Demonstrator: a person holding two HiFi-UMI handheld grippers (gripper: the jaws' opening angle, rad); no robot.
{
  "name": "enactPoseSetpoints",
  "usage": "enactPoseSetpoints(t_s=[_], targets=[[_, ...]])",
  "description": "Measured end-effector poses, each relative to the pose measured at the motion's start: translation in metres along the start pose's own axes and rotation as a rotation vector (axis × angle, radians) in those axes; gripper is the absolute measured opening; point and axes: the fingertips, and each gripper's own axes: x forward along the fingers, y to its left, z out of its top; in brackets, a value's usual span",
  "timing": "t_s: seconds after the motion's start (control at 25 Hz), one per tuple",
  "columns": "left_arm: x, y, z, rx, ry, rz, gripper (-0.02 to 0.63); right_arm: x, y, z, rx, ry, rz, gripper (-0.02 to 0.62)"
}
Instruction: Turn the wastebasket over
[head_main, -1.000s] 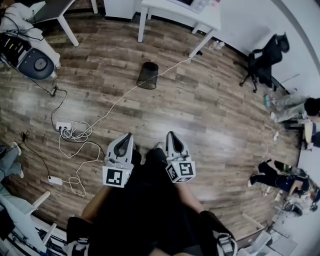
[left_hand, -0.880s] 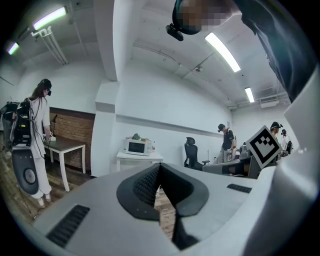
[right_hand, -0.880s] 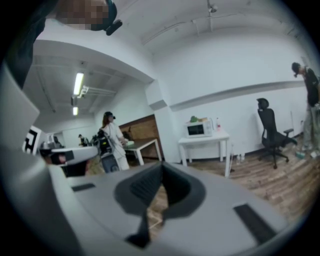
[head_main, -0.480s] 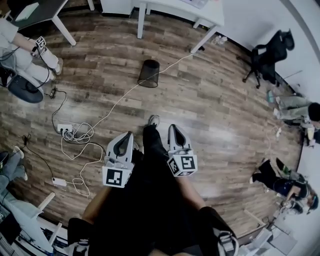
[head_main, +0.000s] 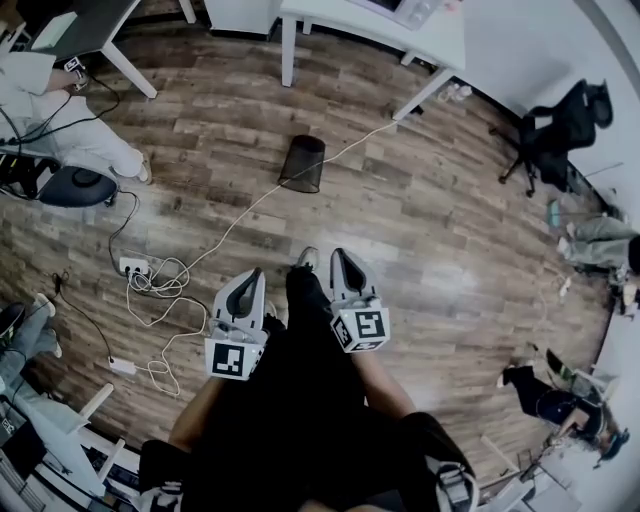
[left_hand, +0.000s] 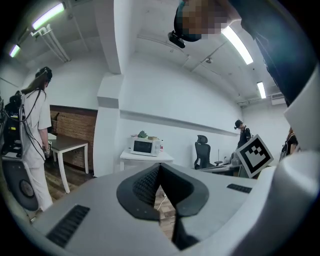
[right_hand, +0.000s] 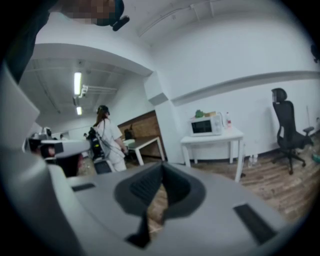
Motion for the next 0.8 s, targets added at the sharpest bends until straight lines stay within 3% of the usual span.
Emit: enactPoseSetpoints(t_s=[0.32, 0.8], targets=[[0.080, -0.004, 0.003, 0.018, 0.010, 0.033, 0.035, 0.060, -0.062, 0.001, -0.004, 0.042, 0.047, 0.032], [0.156, 0.009, -0.008, 0.015, 0.025, 0.002, 0.035, 0.126, -0.119, -0.042, 0.003, 0.127, 0.004, 0.032]])
